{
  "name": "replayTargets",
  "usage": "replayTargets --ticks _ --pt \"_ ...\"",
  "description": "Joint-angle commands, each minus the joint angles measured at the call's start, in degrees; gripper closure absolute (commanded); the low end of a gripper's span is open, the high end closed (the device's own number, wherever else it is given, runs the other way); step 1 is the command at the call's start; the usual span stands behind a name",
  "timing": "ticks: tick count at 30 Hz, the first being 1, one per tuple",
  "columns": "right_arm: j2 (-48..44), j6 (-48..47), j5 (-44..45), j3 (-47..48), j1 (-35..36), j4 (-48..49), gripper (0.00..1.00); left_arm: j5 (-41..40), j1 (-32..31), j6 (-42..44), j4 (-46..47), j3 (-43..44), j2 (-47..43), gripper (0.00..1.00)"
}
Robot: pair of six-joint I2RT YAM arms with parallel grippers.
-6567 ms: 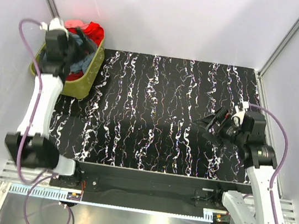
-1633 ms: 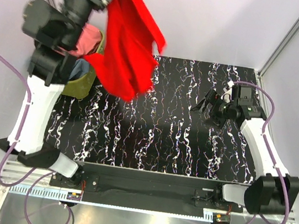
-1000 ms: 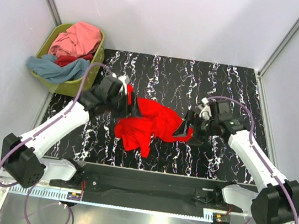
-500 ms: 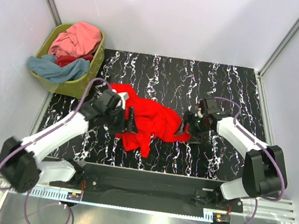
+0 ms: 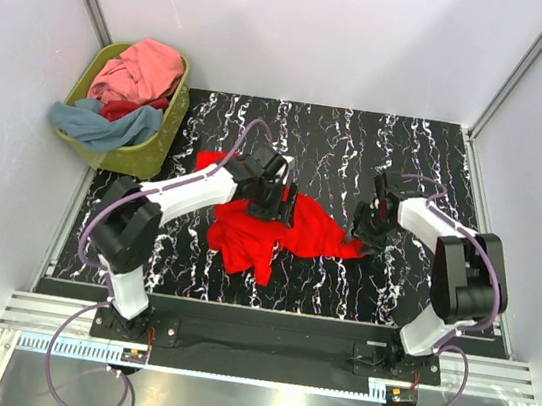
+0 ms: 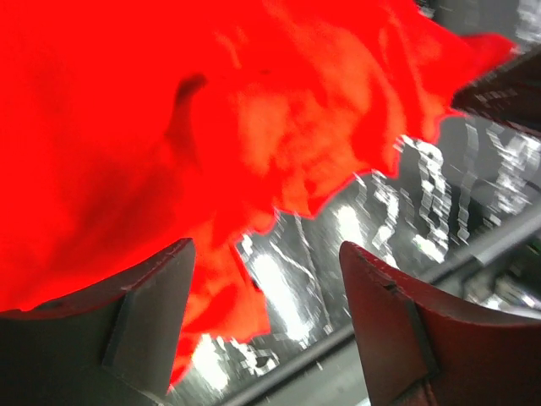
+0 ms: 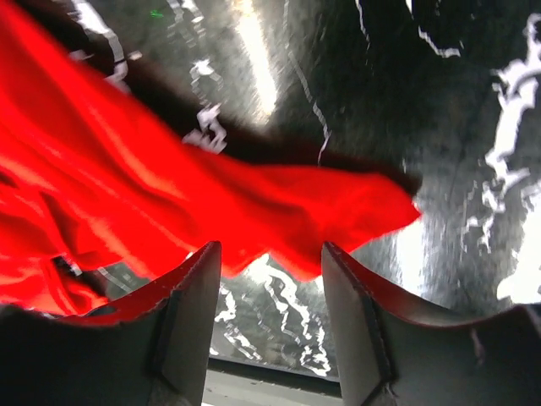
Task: Fold and stack the t-shirts
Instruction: Flatten the tshirt out
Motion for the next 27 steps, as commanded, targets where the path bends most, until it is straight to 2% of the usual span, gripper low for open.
replayTargets --ticks 1,6,9,10,14,15,16,17,18,21,22,26,27 --pt "1.92 -2.57 0.52 2.48 0.16 1.13 0.42 -4.56 -0.63 1.48 -0.79 3.43 3.45 0.24" --pt "4.28 -3.63 -0.09 3.01 0.25 1.66 0.37 -3.42 -1.51 0.34 -2.46 3.00 7.85 0.21" --pt "5.87 -3.72 0.08 3.72 0.51 1.66 0.36 -2.45 -1.87 -0.10 -2.47 2.21 10.31 0.24" --pt "6.13 -3.46 0.43 4.15 0.86 1.66 0.38 -2.71 -1.95 -0.01 -2.64 2.21 10.84 0.27" --pt "7.71 -2.14 2.62 4.77 1.39 2.45 0.41 -7.26 -1.86 2.80 -3.08 3.17 12.08 0.55" --pt "7.89 -1.18 3.24 4.77 1.39 2.63 0.46 -7.89 -1.69 3.41 -4.12 3.69 12.25 0.68" --pt "7.81 -0.48 4.38 4.77 1.39 3.06 0.50 -8.59 -1.69 4.46 -4.92 4.40 11.99 0.73" --pt "7.63 0.14 6.30 4.60 1.39 3.50 0.64 -10.34 -1.69 4.99 -5.62 5.80 11.56 0.78" --pt "6.67 1.62 7.19 4.51 1.39 3.77 0.71 -11.31 -1.78 5.26 -7.02 6.59 10.07 0.84" --pt "3.07 4.35 10.62 5.91 1.39 3.51 0.96 -14.65 -1.69 6.58 -10.45 10.63 4.99 0.94" --pt "1.67 4.97 11.06 7.39 1.39 2.98 0.99 -15.53 -1.78 6.93 -11.33 11.77 3.39 1.00" --pt "-6.50 6.04 12.56 14.60 1.39 2.63 1.00 -20.71 -1.60 7.90 -14.76 19.67 -4.69 1.00" --pt "-7.30 5.60 12.74 19.40 1.39 2.37 1.00 -21.25 -1.51 7.99 -15.73 21.09 -7.93 1.00"
